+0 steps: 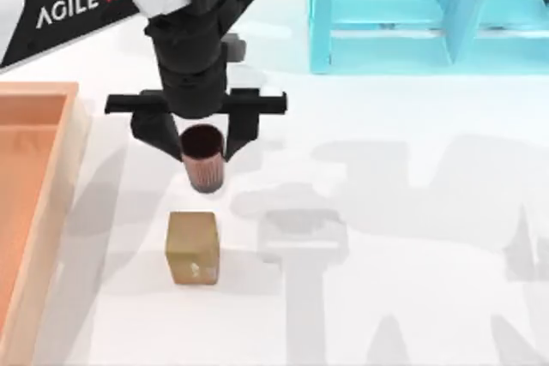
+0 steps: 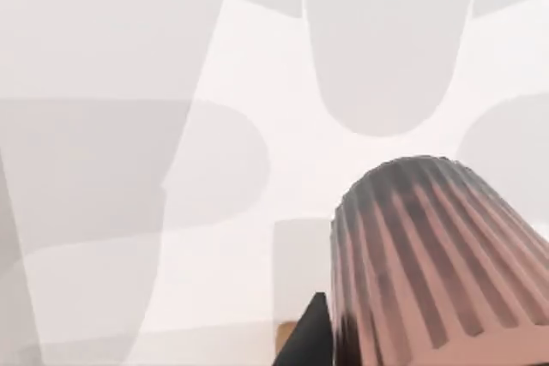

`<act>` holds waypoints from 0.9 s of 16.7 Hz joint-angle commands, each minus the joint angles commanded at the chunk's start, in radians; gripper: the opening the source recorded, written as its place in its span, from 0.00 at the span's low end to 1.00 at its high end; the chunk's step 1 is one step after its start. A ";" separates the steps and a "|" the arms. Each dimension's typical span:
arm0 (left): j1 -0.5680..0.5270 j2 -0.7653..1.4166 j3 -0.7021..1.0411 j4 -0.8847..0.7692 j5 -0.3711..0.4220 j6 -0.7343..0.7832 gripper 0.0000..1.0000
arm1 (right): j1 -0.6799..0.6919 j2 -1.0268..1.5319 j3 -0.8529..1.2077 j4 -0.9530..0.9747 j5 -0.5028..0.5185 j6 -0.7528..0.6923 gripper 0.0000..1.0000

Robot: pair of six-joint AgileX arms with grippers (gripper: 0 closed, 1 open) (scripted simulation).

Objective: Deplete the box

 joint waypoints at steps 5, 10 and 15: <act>-0.002 0.029 -0.109 0.141 -0.001 -0.001 0.00 | 0.000 0.000 0.000 0.000 0.000 0.000 1.00; -0.002 0.031 -0.115 0.148 -0.001 -0.001 0.08 | 0.000 0.000 0.000 0.000 0.000 0.000 1.00; -0.002 0.031 -0.115 0.148 -0.001 -0.001 0.45 | 0.000 0.000 0.000 0.000 0.000 0.000 1.00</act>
